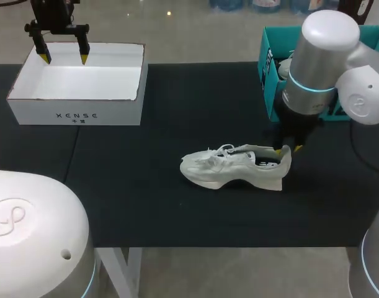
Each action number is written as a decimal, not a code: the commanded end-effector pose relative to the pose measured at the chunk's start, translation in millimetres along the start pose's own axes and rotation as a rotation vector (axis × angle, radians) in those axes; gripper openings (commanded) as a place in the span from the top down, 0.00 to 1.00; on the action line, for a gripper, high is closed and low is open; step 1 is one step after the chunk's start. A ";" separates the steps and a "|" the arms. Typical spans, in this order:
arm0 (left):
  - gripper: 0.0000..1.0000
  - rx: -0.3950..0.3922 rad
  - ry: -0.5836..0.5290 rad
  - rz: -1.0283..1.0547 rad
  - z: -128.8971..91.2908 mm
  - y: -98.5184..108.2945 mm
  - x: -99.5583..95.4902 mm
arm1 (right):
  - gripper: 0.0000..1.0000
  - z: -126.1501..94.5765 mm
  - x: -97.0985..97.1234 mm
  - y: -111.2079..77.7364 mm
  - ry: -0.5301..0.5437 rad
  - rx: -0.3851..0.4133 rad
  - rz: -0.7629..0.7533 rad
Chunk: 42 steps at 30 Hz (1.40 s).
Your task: Take the shoe out of the shoebox, open the shoe tongue, remove and reinsert the insole, then place the shoe into the shoebox
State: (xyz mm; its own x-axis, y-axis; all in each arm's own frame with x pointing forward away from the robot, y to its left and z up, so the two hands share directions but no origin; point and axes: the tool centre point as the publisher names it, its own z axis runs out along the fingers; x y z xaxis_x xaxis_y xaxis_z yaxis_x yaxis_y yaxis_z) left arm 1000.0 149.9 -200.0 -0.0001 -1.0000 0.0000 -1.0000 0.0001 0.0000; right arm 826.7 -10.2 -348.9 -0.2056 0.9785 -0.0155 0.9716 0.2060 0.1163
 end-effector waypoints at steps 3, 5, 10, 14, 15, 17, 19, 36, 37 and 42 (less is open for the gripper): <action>0.00 0.000 0.000 0.000 0.0 0.0 0.0 | 0.00 -16.9 -9.3 0.4 0.007 -0.007 0.013; 0.00 0.000 0.000 0.000 0.0 0.0 0.0 | 0.00 -25.4 -13.0 0.6 0.020 0.000 0.001; 0.00 0.000 0.000 0.000 0.0 0.0 0.0 | 0.00 -44.5 -22.1 -6.8 0.028 0.037 -0.250; 0.00 0.000 0.000 0.000 0.0 0.0 0.0 | 0.00 -50.8 -34.8 -24.0 0.043 0.067 -0.553; 0.00 0.000 0.000 0.000 0.0 0.0 0.0 | 0.00 -53.2 -38.6 -32.4 0.064 0.087 -0.663; 0.00 0.000 0.000 0.000 0.0 0.0 0.0 | 0.00 -53.9 -43.5 -36.5 0.064 0.104 -0.702; 0.00 0.000 0.000 0.000 0.0 0.0 0.0 | 0.00 -53.9 -43.5 -36.5 0.064 0.104 -0.702; 0.00 0.000 0.000 0.000 0.0 0.0 0.0 | 0.00 -54.7 -47.2 -36.8 0.072 0.094 -0.783; 0.00 0.000 0.000 0.000 0.0 0.0 0.0 | 0.00 -56.2 -50.5 -38.9 0.064 0.076 -0.828; 0.00 0.000 0.000 0.000 0.0 0.0 0.0 | 0.00 -59.7 -65.5 -49.2 0.164 -0.033 -1.126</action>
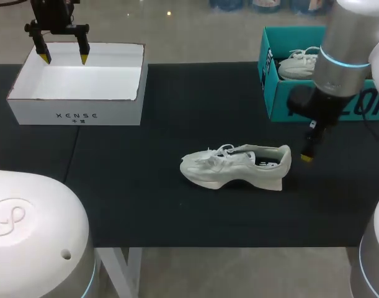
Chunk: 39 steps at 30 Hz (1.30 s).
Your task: Take the shoe out of the shoebox, open the shoe tongue, remove and reinsert the insole, then place the shoe into the shoebox
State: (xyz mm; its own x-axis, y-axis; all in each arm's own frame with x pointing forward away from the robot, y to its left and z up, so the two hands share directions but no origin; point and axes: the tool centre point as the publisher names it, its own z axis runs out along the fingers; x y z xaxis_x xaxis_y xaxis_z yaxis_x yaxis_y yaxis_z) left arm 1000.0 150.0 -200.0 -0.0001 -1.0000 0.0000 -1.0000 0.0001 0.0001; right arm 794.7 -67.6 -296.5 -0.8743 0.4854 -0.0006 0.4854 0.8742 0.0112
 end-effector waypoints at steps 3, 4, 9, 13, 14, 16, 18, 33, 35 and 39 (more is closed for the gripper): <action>0.00 0.000 0.000 0.000 0.0 0.0 0.0 | 0.00 -4.1 -0.4 -26.0 0.033 -0.169 -0.411; 0.00 0.000 0.000 0.000 0.0 0.0 0.0 | 0.00 -5.7 -0.5 -27.4 0.030 -0.177 -0.448; 0.00 0.000 0.000 0.000 0.0 0.0 0.0 | 0.00 -13.9 0.7 -33.4 0.082 -0.323 -0.702; 0.00 0.000 0.000 0.000 0.0 0.0 0.0 | 0.00 -15.7 0.2 -31.8 0.109 -0.269 -0.673; 0.00 0.000 0.000 0.000 0.0 0.0 0.0 | 0.00 -15.7 0.2 -31.8 0.109 -0.269 -0.673; 0.00 0.000 0.000 0.000 0.0 0.0 0.0 | 0.00 -15.7 0.2 -31.8 0.109 -0.269 -0.673; 0.00 0.000 0.000 0.000 0.0 0.0 0.0 | 0.00 -15.7 0.2 -31.8 0.109 -0.269 -0.673; 0.00 0.000 0.000 0.000 0.0 0.0 0.0 | 0.00 -15.7 0.2 -31.8 0.109 -0.269 -0.673; 0.00 0.000 0.000 0.000 0.0 0.0 0.0 | 0.00 -15.7 0.2 -31.8 0.109 -0.269 -0.673; 0.00 0.000 0.000 0.000 0.0 0.0 0.0 | 0.00 -15.7 0.2 -31.8 0.109 -0.269 -0.673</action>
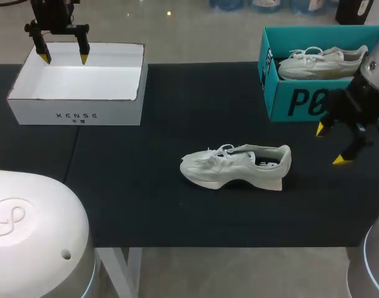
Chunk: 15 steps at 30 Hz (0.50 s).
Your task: Take the shoe out of the shoebox, open the shoe tongue, remove and reinsert the insole, then place the shoe into the shoebox
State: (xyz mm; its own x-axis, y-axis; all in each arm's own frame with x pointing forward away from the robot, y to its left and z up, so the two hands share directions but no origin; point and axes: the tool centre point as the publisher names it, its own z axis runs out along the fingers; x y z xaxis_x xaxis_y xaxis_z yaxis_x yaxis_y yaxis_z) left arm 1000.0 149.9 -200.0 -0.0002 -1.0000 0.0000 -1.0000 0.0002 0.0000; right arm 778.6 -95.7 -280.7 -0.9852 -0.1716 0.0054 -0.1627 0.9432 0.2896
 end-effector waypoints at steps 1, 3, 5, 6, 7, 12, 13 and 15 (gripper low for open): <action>0.00 0.000 0.000 0.000 0.0 0.0 0.0 | 0.00 0.4 -0.4 0.0 0.000 0.001 0.000; 0.00 0.000 0.000 0.000 0.0 0.0 0.0 | 0.00 2.1 2.4 8.0 0.017 -0.026 -0.010; 0.00 0.000 0.000 0.000 0.0 0.0 0.0 | 0.00 3.9 1.6 10.2 0.028 -0.080 -0.021; 0.00 0.000 0.000 0.000 0.0 0.0 0.0 | 0.00 5.6 0.9 9.7 0.040 -0.118 -0.011; 0.00 0.000 0.000 0.000 0.0 0.0 0.0 | 0.00 6.5 1.2 9.3 0.044 -0.154 -0.015; 0.00 0.000 0.000 0.000 0.0 0.0 0.0 | 0.00 16.4 4.1 -4.7 0.037 -0.357 0.000; 0.00 0.000 0.000 0.000 0.0 0.0 0.0 | 0.00 18.7 4.4 -7.0 0.033 -0.400 0.001; 0.00 0.000 0.000 0.000 0.0 0.0 0.0 | 0.00 21.4 6.3 -9.2 0.024 -0.449 0.008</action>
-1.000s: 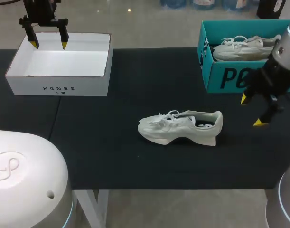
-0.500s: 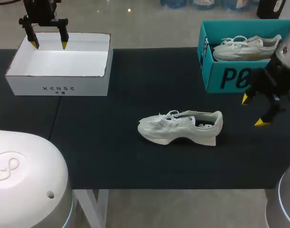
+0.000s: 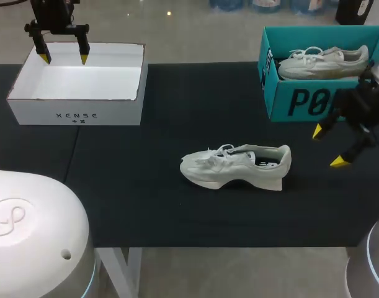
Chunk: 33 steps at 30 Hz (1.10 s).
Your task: Take the shoe out of the shoebox, open the shoe tongue, remove and reinsert the insole, then place the shoe into the shoebox
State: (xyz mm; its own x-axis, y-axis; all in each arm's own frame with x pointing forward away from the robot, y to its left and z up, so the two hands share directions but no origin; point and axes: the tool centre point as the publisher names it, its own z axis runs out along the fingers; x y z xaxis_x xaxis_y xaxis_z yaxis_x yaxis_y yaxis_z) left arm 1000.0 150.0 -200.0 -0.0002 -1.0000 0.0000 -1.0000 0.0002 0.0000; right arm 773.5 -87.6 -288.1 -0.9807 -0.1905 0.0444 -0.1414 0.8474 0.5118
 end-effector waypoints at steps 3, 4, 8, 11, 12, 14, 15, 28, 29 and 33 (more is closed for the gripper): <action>0.00 0.000 0.000 0.000 0.0 0.0 0.0 | 0.00 11.9 3.2 -22.5 -0.031 -0.291 0.005; 0.00 0.000 0.000 0.000 0.0 0.0 0.0 | 0.00 13.0 3.1 -23.0 -0.035 -0.319 -0.002; 0.00 0.000 0.000 0.000 0.0 0.0 0.0 | 0.00 18.2 2.5 -27.3 -0.073 -0.441 -0.010; 0.00 0.000 0.000 0.000 0.0 0.0 0.0 | 0.00 23.1 2.6 -27.7 -0.076 -0.459 -0.014; 0.00 0.000 0.000 0.000 0.0 0.0 0.0 | 0.00 25.2 2.8 -26.5 -0.076 -0.467 -0.012; 0.00 0.000 0.000 0.000 0.0 0.0 0.0 | 0.00 29.8 1.9 -25.0 -0.075 -0.477 -0.003; 0.00 0.000 0.000 0.000 0.0 0.0 0.0 | 0.00 31.9 0.9 -23.6 -0.071 -0.476 0.000; 0.00 0.000 0.000 0.000 0.0 0.0 0.0 | 0.00 43.1 -15.7 -26.6 -0.132 -0.551 0.023; 0.00 0.000 0.000 0.000 0.0 0.0 0.0 | 0.00 43.5 -17.4 -28.4 -0.137 -0.560 0.019; 0.00 0.000 0.000 0.000 0.0 0.0 0.0 | 0.00 45.8 -23.4 -32.5 -0.138 -0.568 -0.008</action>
State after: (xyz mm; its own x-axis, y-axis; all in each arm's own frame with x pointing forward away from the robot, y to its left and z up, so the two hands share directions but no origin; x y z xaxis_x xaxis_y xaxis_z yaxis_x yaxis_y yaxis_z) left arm 1000.0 149.8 -200.0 -0.0004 -1.0000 0.0000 -1.0000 0.0004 0.0001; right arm 787.8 -86.6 -339.0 -0.9948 -0.0842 -0.0576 -0.0897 0.4542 0.8864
